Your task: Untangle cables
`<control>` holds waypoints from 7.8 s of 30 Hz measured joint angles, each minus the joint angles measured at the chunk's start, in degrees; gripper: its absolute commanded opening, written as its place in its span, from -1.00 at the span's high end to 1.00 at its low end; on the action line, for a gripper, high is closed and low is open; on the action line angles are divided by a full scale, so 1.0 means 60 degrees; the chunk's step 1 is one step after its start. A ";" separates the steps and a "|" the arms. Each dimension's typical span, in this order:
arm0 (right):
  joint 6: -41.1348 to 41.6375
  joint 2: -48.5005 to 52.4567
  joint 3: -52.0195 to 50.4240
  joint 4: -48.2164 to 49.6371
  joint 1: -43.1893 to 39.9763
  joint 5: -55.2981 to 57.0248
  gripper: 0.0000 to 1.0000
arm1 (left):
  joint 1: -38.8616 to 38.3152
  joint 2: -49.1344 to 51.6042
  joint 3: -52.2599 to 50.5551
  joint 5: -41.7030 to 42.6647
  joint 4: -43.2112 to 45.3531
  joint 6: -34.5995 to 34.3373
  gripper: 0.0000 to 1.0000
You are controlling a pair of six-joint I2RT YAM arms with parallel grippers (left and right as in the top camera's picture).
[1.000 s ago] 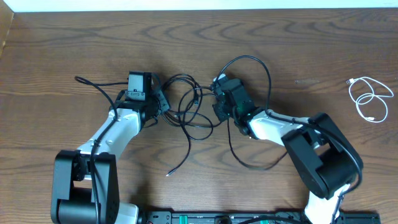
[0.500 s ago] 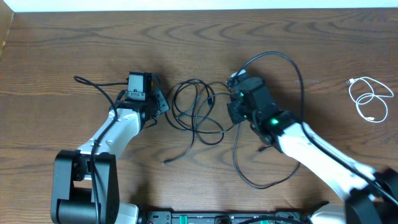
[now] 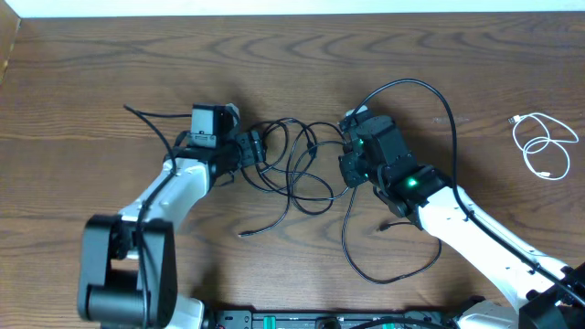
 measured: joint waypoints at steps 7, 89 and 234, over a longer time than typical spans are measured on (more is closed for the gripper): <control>0.0109 -0.0579 0.0000 -0.0033 -0.0237 -0.0838 0.98 | -0.0178 0.0692 0.0018 -0.0011 0.0397 0.0138 -0.18; 0.2659 0.0568 -0.0004 -0.5045 -0.5788 -0.1519 -0.95 | 0.0426 0.0798 0.0102 -0.1585 0.0168 -0.0346 0.18; 0.7420 -0.1781 -0.1741 -0.2157 -0.0535 0.2393 0.32 | 0.0448 0.0710 0.0127 0.0783 0.0521 -0.0623 -0.33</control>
